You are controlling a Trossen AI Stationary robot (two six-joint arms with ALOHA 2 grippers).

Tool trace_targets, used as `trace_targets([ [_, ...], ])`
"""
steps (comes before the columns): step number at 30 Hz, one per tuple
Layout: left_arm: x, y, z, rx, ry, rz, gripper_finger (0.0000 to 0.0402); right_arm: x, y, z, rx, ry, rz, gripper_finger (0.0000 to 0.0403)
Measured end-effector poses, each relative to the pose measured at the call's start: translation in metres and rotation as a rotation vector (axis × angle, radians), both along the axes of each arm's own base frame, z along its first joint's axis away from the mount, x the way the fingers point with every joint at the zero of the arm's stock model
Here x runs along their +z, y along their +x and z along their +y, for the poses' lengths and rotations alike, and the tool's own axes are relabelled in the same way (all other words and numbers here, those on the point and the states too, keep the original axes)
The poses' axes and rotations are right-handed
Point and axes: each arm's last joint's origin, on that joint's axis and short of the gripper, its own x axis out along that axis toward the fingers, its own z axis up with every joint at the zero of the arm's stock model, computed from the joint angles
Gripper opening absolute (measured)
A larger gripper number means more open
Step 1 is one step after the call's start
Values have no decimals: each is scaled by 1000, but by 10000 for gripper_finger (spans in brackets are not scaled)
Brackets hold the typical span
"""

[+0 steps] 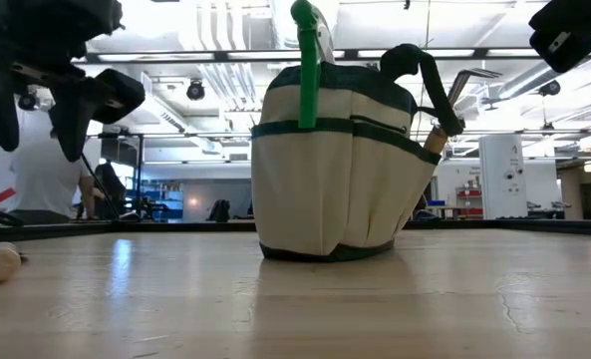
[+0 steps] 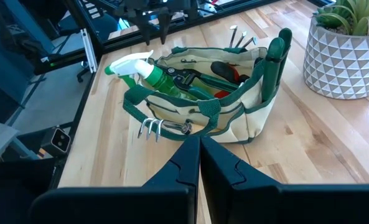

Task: Pick & Place Garden tools in Gardening bag
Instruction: Put the brown trowel into the side pocket of the gardening bag

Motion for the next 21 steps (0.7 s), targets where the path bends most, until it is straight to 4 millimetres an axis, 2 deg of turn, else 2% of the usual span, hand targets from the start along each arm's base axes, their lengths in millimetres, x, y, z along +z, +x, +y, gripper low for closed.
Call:
trace_targets([
  [3,-7,6,-10,-47,6,-11,197,0,0,0,0,0,0,8],
  [11,-36,27,-32,-118,65,115,160,0,0,0,0,0,0,8],
  [21,-39,53,-56,-236,78,138,149,0,0,0,0,0,0,8],
])
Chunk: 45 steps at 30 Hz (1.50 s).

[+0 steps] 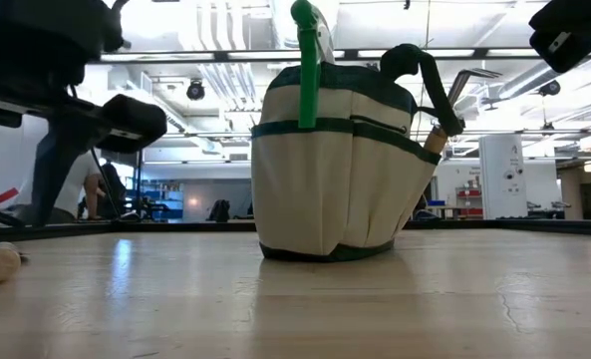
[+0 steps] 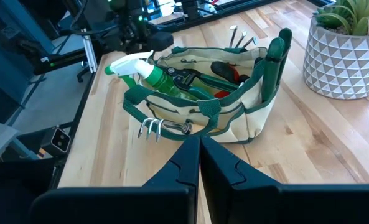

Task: Pick & Place Garden tools in Gardening bag
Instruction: Put the brown trowel into the side pocket of the gardening bag

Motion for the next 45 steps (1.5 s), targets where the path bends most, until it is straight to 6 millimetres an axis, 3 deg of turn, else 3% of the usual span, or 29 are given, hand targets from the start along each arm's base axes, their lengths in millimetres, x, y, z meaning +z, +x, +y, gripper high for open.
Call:
trace_targets([
  [7,-1,5,-10,-60,17,5,150,0,0,0,0,0,0,8],
  [25,-3,6,-12,-80,49,-41,149,0,0,0,0,-1,1,8],
  [45,-33,-7,-3,-55,51,-70,147,0,0,0,0,-1,1,8],
])
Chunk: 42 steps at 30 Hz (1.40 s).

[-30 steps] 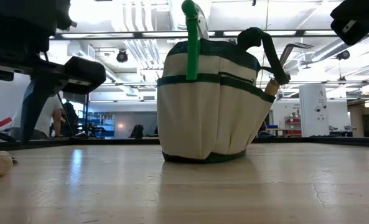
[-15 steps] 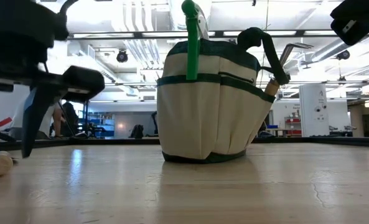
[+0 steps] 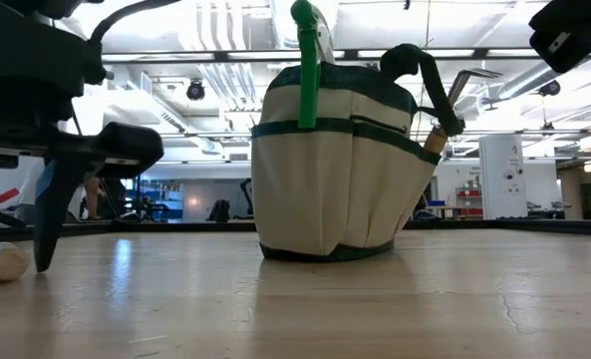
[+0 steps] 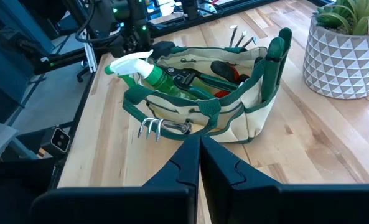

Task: Pick & Place Garden tools in Gardening bag
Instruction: Put the brown trowel into the side pocket of the gardening bag

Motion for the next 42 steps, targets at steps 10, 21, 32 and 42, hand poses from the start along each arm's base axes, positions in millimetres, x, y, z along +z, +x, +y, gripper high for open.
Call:
trace_targets([
  [10,-2,2,-1,2,-20,-30,131,0,0,0,0,0,0,8],
  [21,-2,2,-1,18,-49,-18,68,0,0,0,0,0,0,8],
  [32,-2,5,-2,62,-81,-38,68,0,0,0,0,0,0,8],
  [42,-2,5,-2,61,-99,-28,68,0,0,0,0,0,0,8],
])
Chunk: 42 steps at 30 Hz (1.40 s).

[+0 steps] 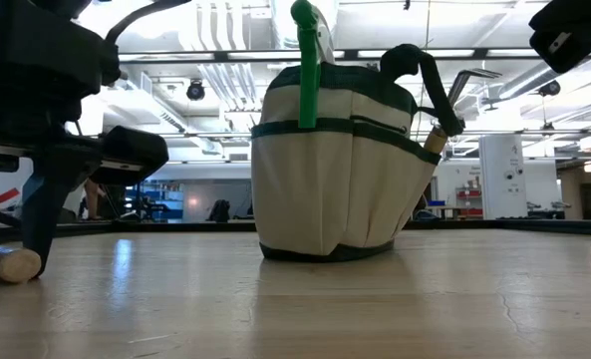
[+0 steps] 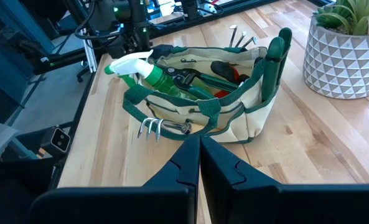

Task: Pick & Place Garden tools in Gardening bag
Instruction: Put the brown trowel into the side pocket of the gardening bag

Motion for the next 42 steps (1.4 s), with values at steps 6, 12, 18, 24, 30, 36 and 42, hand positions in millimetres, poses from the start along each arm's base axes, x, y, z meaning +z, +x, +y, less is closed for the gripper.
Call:
trace_targets([
  [6,2,5,0,89,-59,-14,68,0,0,0,0,0,0,8],
  [12,16,14,2,152,-129,-128,68,0,0,0,0,0,0,8],
  [18,49,18,3,167,-168,-366,68,0,0,0,0,0,0,8],
  [24,83,11,7,139,-294,-666,68,0,0,0,0,-1,1,8],
  [30,99,-9,18,124,-469,-1027,68,0,0,0,0,0,0,8],
  [36,103,-25,30,167,-606,-1290,68,0,0,0,0,0,0,8],
  [42,102,-24,33,278,-590,-1338,68,0,0,0,0,0,0,8],
])
